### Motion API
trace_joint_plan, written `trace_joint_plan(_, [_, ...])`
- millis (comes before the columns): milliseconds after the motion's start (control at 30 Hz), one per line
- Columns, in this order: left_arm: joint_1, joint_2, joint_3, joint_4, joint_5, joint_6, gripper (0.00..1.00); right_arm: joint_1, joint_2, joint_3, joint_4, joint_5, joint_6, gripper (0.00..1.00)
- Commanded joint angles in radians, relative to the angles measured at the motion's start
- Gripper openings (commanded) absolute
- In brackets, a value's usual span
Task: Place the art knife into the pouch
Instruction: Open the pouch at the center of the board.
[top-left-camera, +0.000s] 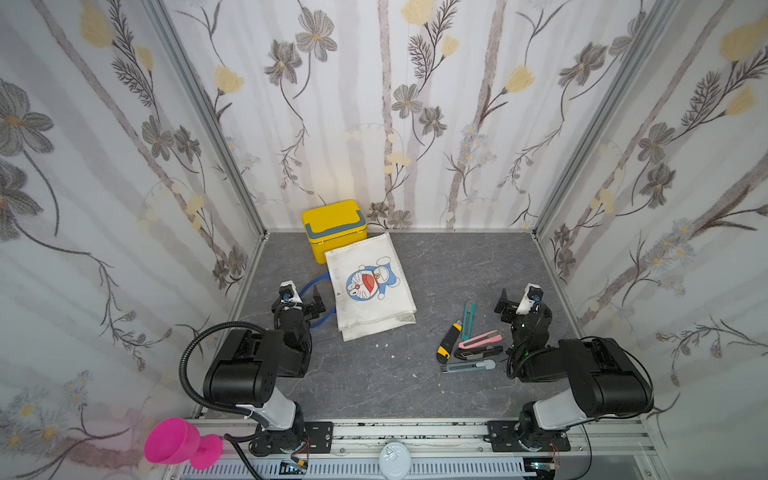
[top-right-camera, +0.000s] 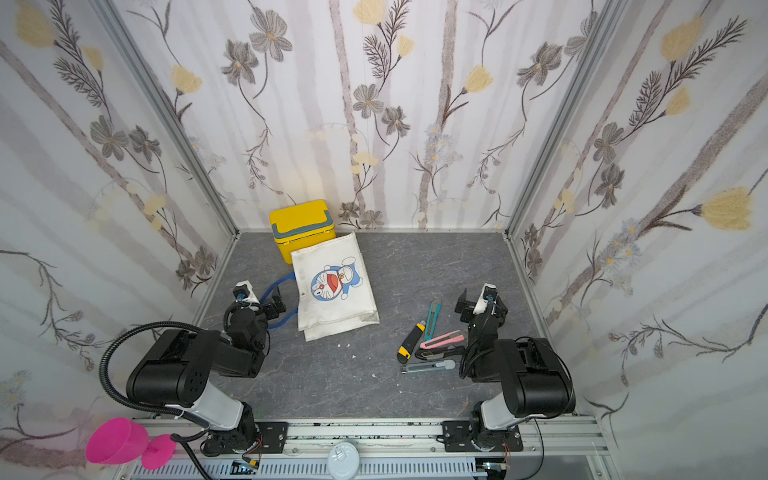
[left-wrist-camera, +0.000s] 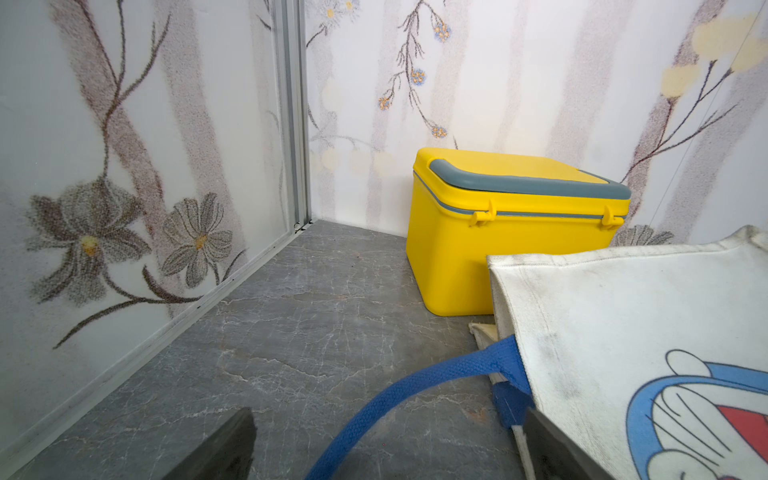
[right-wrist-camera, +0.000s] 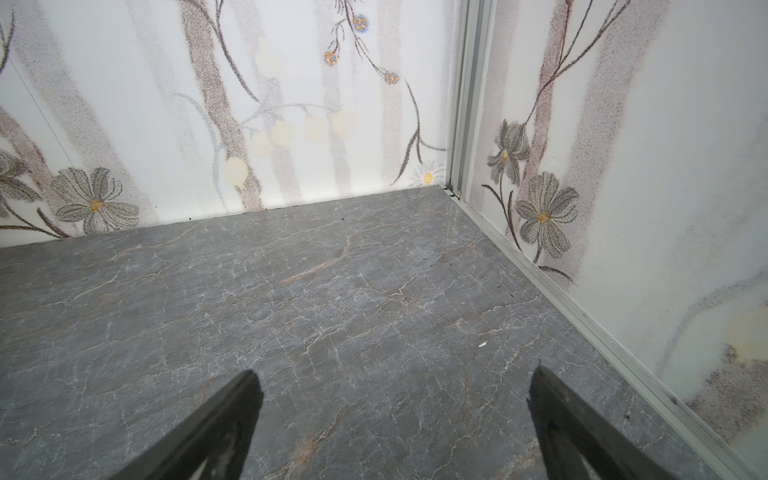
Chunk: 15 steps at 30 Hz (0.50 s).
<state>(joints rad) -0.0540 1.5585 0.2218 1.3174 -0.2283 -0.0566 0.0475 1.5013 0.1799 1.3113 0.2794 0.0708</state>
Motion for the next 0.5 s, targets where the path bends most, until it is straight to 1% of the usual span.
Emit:
trace_joint_plan(0, [-0.007, -0.103, -0.003, -0.041, -0.068, -0.015, 1.0, 0.008, -0.048, 0.023, -0.05, -0.011, -0.018, 0.99])
trace_joint_plan(100, [-0.026, -0.225, 0.016, -0.164, -0.157, -0.026, 1.0, 0.042, -0.106, 0.036, -0.111, 0.022, -0.054, 0.99])
trace_joint_plan(133, [-0.034, -0.276, 0.032, -0.232, -0.194, -0.057, 1.0, 0.056, -0.125, 0.036, -0.123, 0.046, -0.065, 1.0])
trace_joint_plan(233, [-0.047, -0.409, 0.107, -0.459, -0.208, -0.15, 1.0, 0.093, -0.208, 0.066, -0.221, 0.122, -0.081, 1.0])
trace_joint_plan(267, [-0.057, -0.432, 0.144, -0.546, -0.214, -0.182, 1.0, 0.101, -0.241, 0.09, -0.274, 0.148, -0.049, 1.0])
trace_joint_plan(367, [-0.076, -0.462, 0.246, -0.8, -0.226, -0.307, 1.0, 0.107, -0.337, 0.186, -0.504, 0.096, 0.028, 0.99])
trace_joint_plan(467, [-0.076, -0.495, 0.302, -0.998, -0.207, -0.414, 1.0, 0.13, -0.39, 0.284, -0.714, 0.043, 0.084, 0.99])
